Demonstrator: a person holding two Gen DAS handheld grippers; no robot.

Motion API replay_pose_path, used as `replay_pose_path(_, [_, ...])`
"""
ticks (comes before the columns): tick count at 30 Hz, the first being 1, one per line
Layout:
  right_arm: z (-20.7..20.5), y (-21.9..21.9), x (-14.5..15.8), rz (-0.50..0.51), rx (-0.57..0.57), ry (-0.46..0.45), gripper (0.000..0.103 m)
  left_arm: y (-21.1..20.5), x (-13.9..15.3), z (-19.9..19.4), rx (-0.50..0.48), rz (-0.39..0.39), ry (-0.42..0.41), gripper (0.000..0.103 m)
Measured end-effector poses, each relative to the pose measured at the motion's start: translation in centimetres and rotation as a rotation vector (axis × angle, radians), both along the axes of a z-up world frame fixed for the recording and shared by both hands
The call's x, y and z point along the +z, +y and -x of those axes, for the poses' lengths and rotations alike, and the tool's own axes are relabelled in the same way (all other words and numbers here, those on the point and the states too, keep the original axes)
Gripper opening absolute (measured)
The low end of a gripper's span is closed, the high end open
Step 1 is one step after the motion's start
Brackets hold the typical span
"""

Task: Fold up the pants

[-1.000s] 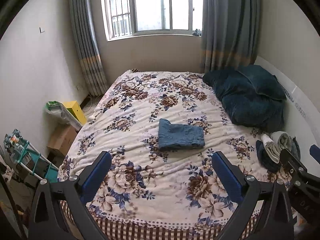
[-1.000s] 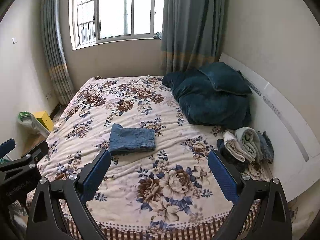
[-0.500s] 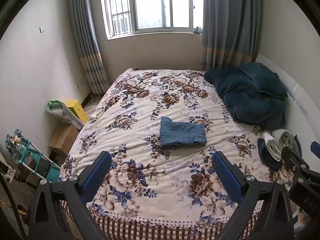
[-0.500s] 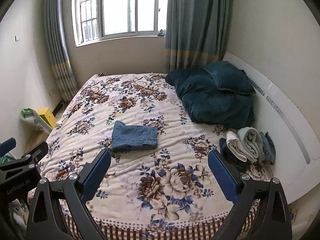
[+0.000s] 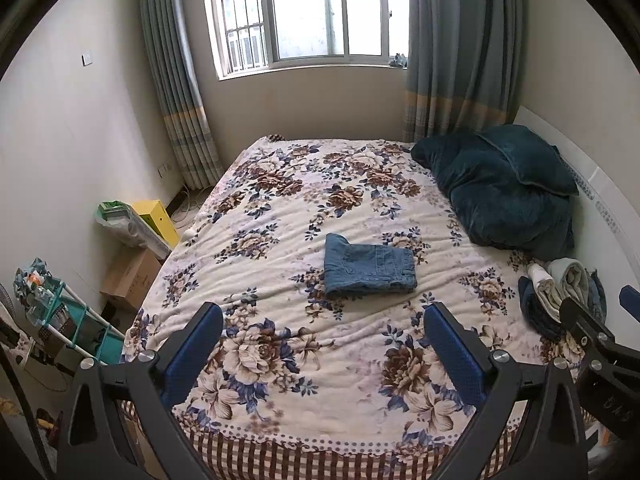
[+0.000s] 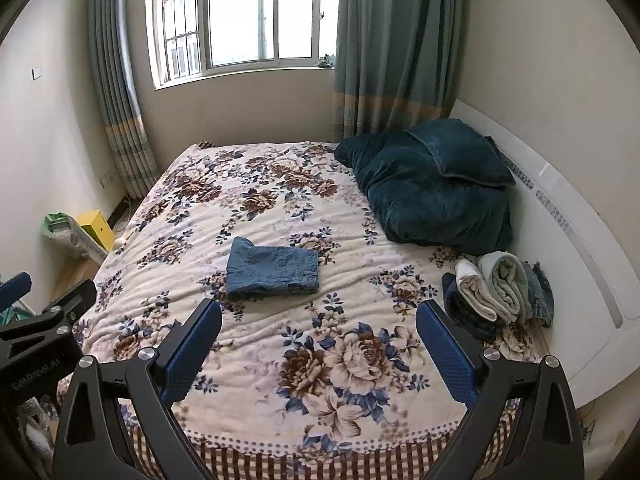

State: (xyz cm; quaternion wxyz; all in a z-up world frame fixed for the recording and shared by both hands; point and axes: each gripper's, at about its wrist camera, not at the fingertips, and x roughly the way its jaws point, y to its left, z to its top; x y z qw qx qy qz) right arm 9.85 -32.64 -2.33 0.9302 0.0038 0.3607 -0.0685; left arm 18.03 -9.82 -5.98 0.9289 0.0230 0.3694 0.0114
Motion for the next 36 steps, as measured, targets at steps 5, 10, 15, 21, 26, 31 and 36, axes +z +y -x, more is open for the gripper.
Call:
replay_pose_path(5, [-0.3, -0.2, -0.3, -0.001, 0.011, 0.012, 0.100, 0.0, 0.1, 0.1, 0.001, -0.001, -0.003, 0.103])
replay_pose_path(10, [-0.2, -0.2, -0.1, 0.001, 0.016, 0.008, 0.100, 0.2, 0.0, 0.3, 0.007, 0.004, 0.001, 0.103])
replay_pose_path(15, [-0.1, -0.2, 0.2, 0.007, 0.022, 0.003, 0.100, 0.5, -0.3, 0.9, 0.019, 0.011, 0.004, 0.103])
replay_pose_path(21, [-0.3, -0.2, 0.4, 0.009, 0.027, 0.005, 0.100, 0.7, -0.2, 1.3, 0.030, -0.004, -0.008, 0.103])
replay_pose_path(26, [-0.2, -0.2, 0.6, 0.010, 0.032, 0.006, 0.100, 1.1, 0.0, 1.6, 0.035, -0.009, -0.021, 0.103])
replay_pose_path(31, [-0.2, -0.2, 0.8, 0.010, 0.037, 0.003, 0.100, 1.6, -0.1, 1.7, 0.044, -0.010, -0.023, 0.103])
replay_pose_path(36, [-0.3, -0.3, 1.0, 0.011, 0.044, 0.002, 0.100, 1.5, -0.2, 1.9, 0.046, -0.011, -0.021, 0.103])
